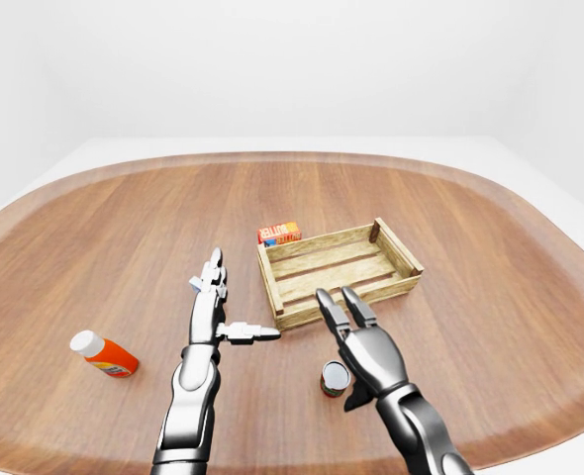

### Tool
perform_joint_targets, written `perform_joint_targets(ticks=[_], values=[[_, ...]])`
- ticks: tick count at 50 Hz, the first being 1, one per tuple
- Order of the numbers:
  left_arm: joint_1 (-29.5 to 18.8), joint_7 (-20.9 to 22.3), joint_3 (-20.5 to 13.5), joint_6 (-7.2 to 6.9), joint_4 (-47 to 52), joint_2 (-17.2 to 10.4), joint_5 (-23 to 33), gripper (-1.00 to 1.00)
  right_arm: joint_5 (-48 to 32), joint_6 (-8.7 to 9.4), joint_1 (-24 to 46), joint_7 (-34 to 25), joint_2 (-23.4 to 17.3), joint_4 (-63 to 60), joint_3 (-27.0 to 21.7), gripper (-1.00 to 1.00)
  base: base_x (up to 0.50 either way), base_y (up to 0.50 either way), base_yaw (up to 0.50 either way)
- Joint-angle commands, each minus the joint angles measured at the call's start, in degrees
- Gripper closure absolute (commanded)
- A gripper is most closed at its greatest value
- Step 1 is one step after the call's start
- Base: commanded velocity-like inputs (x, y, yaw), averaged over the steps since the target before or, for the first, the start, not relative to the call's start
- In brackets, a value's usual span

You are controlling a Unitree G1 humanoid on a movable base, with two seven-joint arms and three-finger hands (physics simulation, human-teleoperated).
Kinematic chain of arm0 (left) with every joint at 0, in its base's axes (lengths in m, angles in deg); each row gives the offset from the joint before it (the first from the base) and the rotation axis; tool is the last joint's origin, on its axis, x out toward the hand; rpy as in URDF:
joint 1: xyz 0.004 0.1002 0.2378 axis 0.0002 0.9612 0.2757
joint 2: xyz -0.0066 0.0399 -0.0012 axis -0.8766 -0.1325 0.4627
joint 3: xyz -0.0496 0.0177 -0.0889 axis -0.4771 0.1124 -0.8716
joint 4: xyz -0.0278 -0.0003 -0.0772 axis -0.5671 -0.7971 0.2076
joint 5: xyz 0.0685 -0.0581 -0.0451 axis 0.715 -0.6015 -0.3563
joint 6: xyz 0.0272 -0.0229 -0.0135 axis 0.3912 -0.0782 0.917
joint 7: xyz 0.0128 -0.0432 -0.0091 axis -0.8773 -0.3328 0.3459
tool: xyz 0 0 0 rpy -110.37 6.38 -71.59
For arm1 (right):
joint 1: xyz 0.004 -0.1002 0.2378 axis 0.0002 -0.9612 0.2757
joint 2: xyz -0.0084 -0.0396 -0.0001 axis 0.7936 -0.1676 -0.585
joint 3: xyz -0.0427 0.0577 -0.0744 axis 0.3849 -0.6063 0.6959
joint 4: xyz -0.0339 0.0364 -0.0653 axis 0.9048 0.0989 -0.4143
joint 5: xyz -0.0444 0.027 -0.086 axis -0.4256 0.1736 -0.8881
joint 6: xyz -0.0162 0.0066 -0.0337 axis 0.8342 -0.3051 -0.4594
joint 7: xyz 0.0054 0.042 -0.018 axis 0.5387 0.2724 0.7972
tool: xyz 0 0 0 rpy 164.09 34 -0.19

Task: Pick up the tomato sauce, and put it in the wooden tray.

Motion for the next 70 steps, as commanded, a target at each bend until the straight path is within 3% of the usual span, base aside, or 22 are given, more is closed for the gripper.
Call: perform_joint_targets(ticks=[1, 51, 70], values=[[0.0, 0.0, 0.0, -0.03, 0.0, 0.0, 0.0, -1.00, -0.1, 0.00, -0.1, -1.2, -0.1, 0.5, 0.1, -1.00, 0.00, 0.00, 0.00], [0.0, 0.0, 0.0, 0.03, 0.0, 0.0, 0.0, -1.00, 1.4, 0.00, -0.1, -7.0, -0.1, 0.1, 0.2, -1.00, 0.00, 0.00, 0.00], [0.0, 0.1, 0.0, -0.15, 0.1, 0.0, 0.0, -1.00, 1.3, 2.47, -0.3, -9.7, 0.0, -0.3, 0.7, -1.00, 0.00, 0.00, 0.00]])
